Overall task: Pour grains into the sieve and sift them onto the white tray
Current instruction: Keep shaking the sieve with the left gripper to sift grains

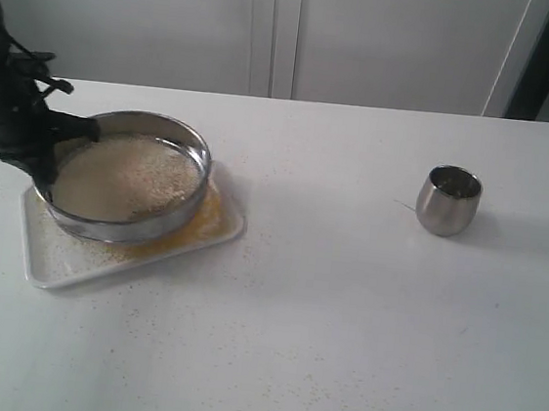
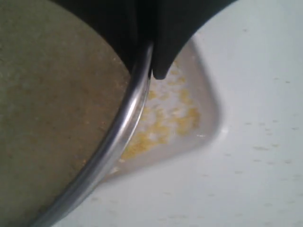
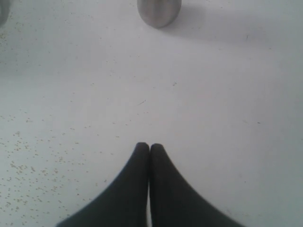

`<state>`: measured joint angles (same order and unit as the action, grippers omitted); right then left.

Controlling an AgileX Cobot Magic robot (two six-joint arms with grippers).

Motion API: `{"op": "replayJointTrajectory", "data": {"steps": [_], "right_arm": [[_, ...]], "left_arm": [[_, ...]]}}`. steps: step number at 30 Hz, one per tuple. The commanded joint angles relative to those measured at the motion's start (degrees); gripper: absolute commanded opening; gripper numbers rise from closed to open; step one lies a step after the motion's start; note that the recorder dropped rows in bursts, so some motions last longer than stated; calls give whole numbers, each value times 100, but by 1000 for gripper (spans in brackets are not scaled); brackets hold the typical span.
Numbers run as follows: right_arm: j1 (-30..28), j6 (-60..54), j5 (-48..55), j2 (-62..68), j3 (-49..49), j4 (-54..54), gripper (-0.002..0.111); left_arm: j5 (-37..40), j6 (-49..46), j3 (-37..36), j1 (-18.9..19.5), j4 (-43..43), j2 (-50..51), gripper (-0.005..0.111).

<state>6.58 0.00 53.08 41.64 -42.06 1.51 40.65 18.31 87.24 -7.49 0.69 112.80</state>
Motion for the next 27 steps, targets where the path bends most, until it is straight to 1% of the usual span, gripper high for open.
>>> {"op": "replayJointTrajectory", "data": {"steps": [1,2,3,4,6,7,8,9,11,12,13,14,15,17,18,20,21,23,24,25,26,27], "right_arm": [[-31,0,-52,-32,43,20,0],[-31,0,-52,-32,43,20,0],[-31,0,-52,-32,43,20,0],[-31,0,-52,-32,43,20,0],[-31,0,-52,-32,43,20,0],[-31,0,-52,-32,43,20,0],[-31,0,-52,-32,43,20,0],[-31,0,-52,-32,43,20,0],[-31,0,-52,-32,43,20,0],[-31,0,-52,-32,43,20,0],[-31,0,-52,-32,43,20,0],[-31,0,-52,-32,43,20,0],[-31,0,-52,-32,43,20,0],[-31,0,-52,-32,43,20,0],[-31,0,-52,-32,43,20,0],[-31,0,-52,-32,43,20,0],[-31,0,-52,-32,43,20,0],[-31,0,-52,-32,43,20,0],[-31,0,-52,-32,43,20,0],[-31,0,-52,-32,43,20,0],[-31,0,-52,-32,43,20,0],[-31,0,-52,-32,43,20,0]], "left_arm": [[530,1629,133,212,962,-220,0],[487,1669,133,273,658,-216,0],[342,1309,133,258,184,-193,0],[184,752,133,159,-377,-140,0],[32,-151,133,-106,-1054,-70,0],[12,-393,133,-229,-1029,-59,0],[12,-389,133,-260,-831,-74,0],[71,-146,149,-227,-451,-106,0],[303,639,150,39,393,-200,0],[440,1068,150,228,477,-225,0],[512,1174,137,388,267,-243,0],[479,1016,122,436,-34,-232,0],[327,666,42,451,-493,-208,0],[43,-147,-89,217,-1367,-135,0],[21,-439,-89,87,-1472,-117,0],[76,-499,-42,-10,-1128,-109,0],[173,-261,27,32,-703,-136,0],[369,619,97,276,104,-222,0],[369,854,97,363,125,-250,0],[326,862,71,408,-69,-250,0],[207,645,20,374,-325,-218,0],[87,336,-26,255,-589,-179,0]]}}
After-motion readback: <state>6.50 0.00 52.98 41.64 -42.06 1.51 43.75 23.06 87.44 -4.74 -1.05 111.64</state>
